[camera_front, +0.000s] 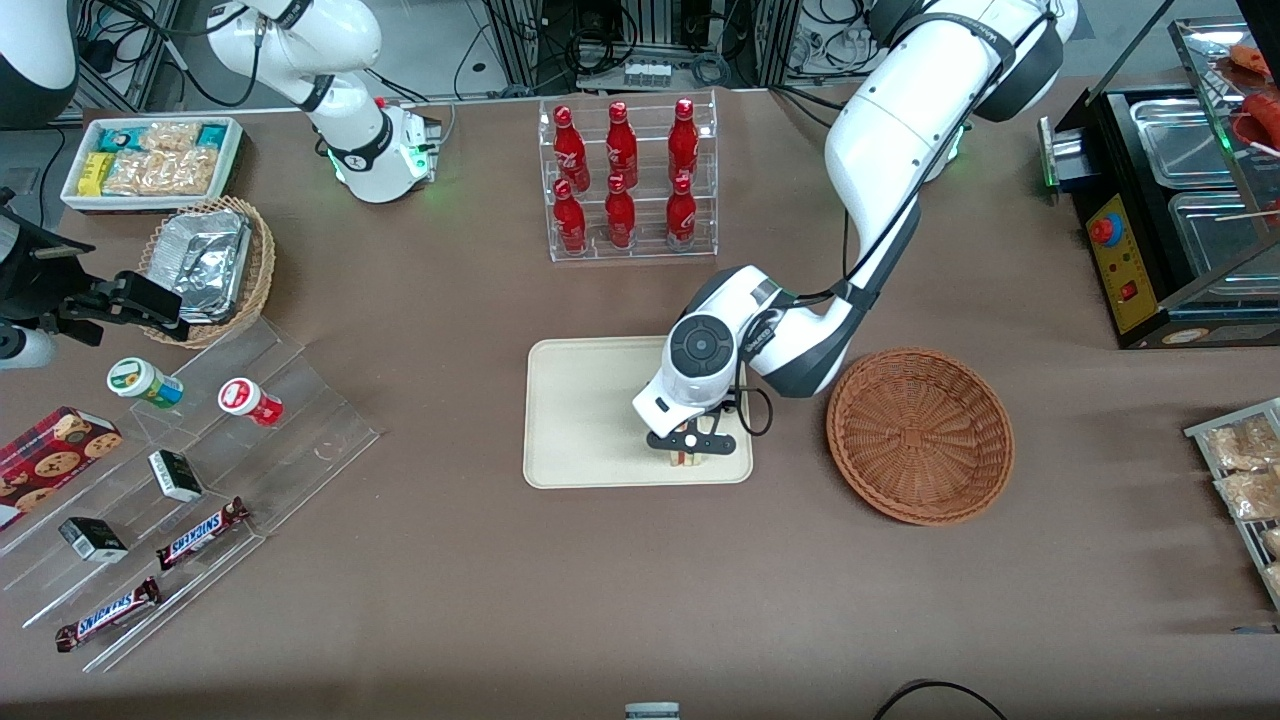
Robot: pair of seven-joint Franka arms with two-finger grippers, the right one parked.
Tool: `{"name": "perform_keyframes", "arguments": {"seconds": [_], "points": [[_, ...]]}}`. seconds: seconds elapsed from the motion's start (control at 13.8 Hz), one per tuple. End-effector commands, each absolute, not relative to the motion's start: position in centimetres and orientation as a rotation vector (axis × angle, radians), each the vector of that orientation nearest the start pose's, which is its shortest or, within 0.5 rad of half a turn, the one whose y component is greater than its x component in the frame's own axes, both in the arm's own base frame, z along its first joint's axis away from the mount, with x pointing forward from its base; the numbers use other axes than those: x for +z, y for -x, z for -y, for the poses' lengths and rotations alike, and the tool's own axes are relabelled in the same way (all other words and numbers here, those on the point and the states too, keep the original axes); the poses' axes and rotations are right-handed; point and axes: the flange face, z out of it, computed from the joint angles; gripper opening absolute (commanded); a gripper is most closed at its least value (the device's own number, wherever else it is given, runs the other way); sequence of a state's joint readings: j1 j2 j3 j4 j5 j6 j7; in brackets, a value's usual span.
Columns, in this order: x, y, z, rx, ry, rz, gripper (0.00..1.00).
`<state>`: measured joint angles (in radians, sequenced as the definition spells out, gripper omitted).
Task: Place sandwich from basket to tray
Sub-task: 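Lower the sandwich onto the tray and open the left gripper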
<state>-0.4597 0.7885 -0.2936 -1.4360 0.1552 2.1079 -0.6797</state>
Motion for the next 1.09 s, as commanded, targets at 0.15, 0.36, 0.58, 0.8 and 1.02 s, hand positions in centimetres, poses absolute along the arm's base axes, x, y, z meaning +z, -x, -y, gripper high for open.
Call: {"name": "perform_keyframes", "arguments": {"seconds": [0.15, 0.36, 0.58, 0.8, 1.02], "points": [[24.4, -55.9, 45.9, 0.121, 3.133, -0.031, 1.00], [27.0, -56.4, 45.5, 0.087, 3.140, -0.014, 1.00], [30.8, -57.7, 43.4, 0.082, 3.112, 0.019, 1.00], [35.0, -58.3, 42.3, 0.033, 3.123, 0.047, 1.00], [38.7, -59.9, 38.0, 0.010, 3.071, 0.111, 1.00]]}}
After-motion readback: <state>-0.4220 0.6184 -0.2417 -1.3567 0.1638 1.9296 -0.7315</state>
